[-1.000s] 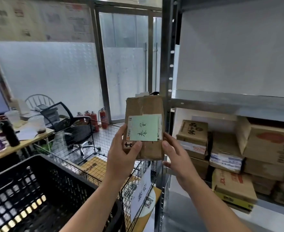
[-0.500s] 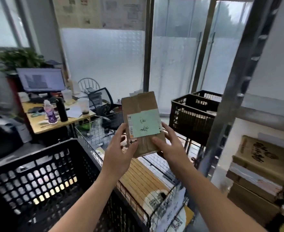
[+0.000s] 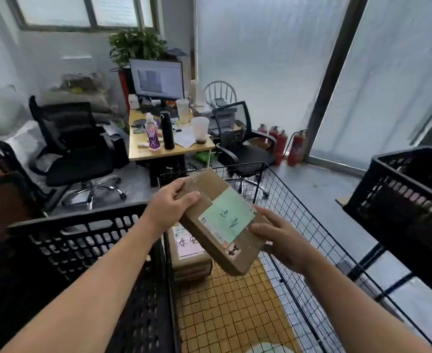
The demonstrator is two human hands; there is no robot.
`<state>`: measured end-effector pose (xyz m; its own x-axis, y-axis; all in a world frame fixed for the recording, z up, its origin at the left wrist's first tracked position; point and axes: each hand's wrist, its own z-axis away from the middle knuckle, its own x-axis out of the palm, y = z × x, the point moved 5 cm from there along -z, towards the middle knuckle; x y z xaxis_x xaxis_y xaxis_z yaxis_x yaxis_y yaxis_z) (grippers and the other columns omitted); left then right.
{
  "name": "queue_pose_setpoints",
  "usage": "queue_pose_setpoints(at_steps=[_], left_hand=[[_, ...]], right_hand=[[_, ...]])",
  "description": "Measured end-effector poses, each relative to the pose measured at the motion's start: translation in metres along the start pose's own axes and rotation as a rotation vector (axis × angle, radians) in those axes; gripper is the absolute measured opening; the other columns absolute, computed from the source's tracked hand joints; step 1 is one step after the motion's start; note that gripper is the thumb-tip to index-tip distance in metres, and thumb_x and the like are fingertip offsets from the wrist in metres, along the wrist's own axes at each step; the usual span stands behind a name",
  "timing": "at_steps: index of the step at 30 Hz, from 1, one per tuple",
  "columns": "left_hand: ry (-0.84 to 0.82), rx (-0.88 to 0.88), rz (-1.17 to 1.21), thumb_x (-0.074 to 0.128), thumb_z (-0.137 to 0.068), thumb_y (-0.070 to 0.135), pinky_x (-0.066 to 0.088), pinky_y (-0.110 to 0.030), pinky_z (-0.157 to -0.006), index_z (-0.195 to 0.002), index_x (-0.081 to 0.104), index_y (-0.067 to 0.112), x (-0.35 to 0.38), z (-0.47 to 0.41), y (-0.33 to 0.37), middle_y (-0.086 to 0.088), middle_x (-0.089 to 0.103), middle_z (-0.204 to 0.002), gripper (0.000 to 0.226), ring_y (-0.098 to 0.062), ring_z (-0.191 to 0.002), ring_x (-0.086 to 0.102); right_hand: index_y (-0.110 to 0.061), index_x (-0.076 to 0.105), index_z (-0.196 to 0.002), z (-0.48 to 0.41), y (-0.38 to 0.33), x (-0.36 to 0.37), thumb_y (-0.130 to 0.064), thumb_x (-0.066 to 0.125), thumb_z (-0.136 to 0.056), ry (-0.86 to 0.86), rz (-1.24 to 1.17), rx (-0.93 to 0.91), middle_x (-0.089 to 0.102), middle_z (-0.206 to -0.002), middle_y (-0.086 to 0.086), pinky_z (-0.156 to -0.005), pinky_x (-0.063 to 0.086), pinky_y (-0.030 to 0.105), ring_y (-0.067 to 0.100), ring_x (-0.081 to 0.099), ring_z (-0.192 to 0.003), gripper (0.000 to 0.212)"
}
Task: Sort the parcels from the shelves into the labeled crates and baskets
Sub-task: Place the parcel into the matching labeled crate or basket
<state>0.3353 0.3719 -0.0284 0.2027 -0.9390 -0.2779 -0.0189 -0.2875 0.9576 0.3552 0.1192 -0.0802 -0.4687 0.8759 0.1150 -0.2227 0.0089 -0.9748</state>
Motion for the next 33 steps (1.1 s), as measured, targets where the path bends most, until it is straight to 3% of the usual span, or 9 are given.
queue_pose_setpoints(at_steps=[2, 5, 7, 10, 12, 14, 20, 28, 33], left_hand=[[0.059, 0.004, -0.072, 0.068, -0.091, 0.031, 0.055, -0.028, -0.082, -0.112, 0.061, 0.043, -0.002, -0.004, -0.002, 0.014, 0.067, -0.105, 0.026, -0.016, -0.098, 0.067], [0.253, 0.003, -0.255, 0.062, -0.094, 0.034, 0.049, -0.025, -0.081, -0.13, 0.059, 0.03, 0.001, -0.009, -0.003, 0.009, 0.064, -0.111, 0.036, -0.014, -0.099, 0.061], [0.4, -0.021, -0.28, 0.058, -0.095, 0.032, 0.046, -0.027, -0.081, -0.131, 0.059, 0.025, 0.002, -0.01, 0.001, 0.005, 0.064, -0.111, 0.037, -0.015, -0.1, 0.059], [0.482, -0.057, -0.345, 0.054, -0.098, 0.032, 0.039, -0.024, -0.069, -0.126, 0.059, 0.02, 0.007, -0.013, 0.001, 0.006, 0.06, -0.096, 0.031, -0.015, -0.092, 0.057], [0.466, -0.028, -0.421, 0.051, -0.099, 0.035, 0.041, -0.026, -0.072, -0.13, 0.055, 0.02, 0.014, -0.014, 0.0, 0.004, 0.06, -0.101, 0.034, -0.016, -0.095, 0.056], [0.373, 0.035, -0.459, 0.05, -0.1, 0.038, 0.046, -0.032, -0.089, -0.142, 0.046, 0.022, 0.022, -0.016, -0.003, 0.0, 0.061, -0.121, 0.045, -0.016, -0.106, 0.056], [0.035, -0.003, -0.805, 0.054, -0.096, 0.043, 0.035, -0.04, -0.111, -0.155, 0.025, 0.022, 0.026, -0.018, -0.021, 0.001, 0.046, -0.147, 0.069, -0.021, -0.134, 0.04], [0.079, -0.022, -1.123, 0.053, -0.095, 0.045, 0.02, -0.044, -0.119, -0.152, 0.031, 0.025, 0.012, 0.006, -0.036, -0.006, 0.017, -0.16, 0.064, -0.026, -0.148, 0.008], [0.057, -0.02, -1.08, 0.06, -0.092, 0.041, 0.025, -0.047, -0.119, -0.151, 0.033, 0.026, 0.013, 0.007, -0.043, -0.005, 0.014, -0.161, 0.066, -0.025, -0.148, 0.007]], right_hand=[[-0.026, 0.053, -0.133, -0.017, 0.002, -0.01, -0.025, 0.079, -0.081, 0.134, -0.116, -0.034, 0.056, -0.131, 0.013, -0.077, 0.06, 0.034, 0.029, 0.07, -0.105, 0.058], [-0.03, 0.041, -0.133, -0.033, 0.009, -0.014, -0.036, 0.07, -0.086, 0.295, -0.168, -0.064, 0.059, -0.126, 0.013, -0.075, 0.061, 0.042, 0.027, 0.072, -0.099, 0.056], [-0.035, 0.036, -0.132, -0.038, 0.019, -0.007, -0.04, 0.067, -0.091, 0.311, -0.147, -0.053, 0.061, -0.125, 0.014, -0.075, 0.062, 0.048, 0.026, 0.074, -0.095, 0.052], [-0.049, 0.035, -0.137, -0.042, 0.028, 0.007, -0.044, 0.073, -0.078, 0.229, -0.175, -0.037, 0.058, -0.13, 0.016, -0.07, 0.062, 0.047, 0.032, 0.075, -0.095, 0.071], [-0.054, 0.038, -0.135, -0.048, 0.027, 0.01, -0.039, 0.077, -0.077, 0.247, -0.244, -0.071, 0.056, -0.132, 0.015, -0.07, 0.062, 0.051, 0.037, 0.074, -0.096, 0.072], [-0.057, 0.04, -0.135, -0.054, 0.03, 0.004, -0.031, 0.078, -0.08, 0.301, -0.308, -0.097, 0.057, -0.134, 0.01, -0.076, 0.061, 0.058, 0.039, 0.073, -0.098, 0.072], [-0.061, 0.031, -0.148, -0.066, 0.059, -0.018, -0.019, 0.078, -0.077, 0.193, -0.329, 0.02, 0.065, -0.132, 0.006, -0.072, 0.057, 0.041, 0.033, 0.074, -0.099, 0.095], [-0.046, 0.038, -0.15, -0.113, 0.092, -0.061, -0.012, 0.074, -0.089, 0.364, -0.181, 0.055, 0.051, -0.138, 0.011, -0.055, 0.057, 0.031, 0.035, 0.068, -0.101, 0.079], [-0.051, 0.05, -0.138, -0.133, 0.11, -0.085, -0.022, 0.076, -0.089, 0.467, -0.143, 0.068, 0.051, -0.14, 0.013, -0.076, 0.06, 0.048, 0.038, 0.064, -0.111, 0.062]])
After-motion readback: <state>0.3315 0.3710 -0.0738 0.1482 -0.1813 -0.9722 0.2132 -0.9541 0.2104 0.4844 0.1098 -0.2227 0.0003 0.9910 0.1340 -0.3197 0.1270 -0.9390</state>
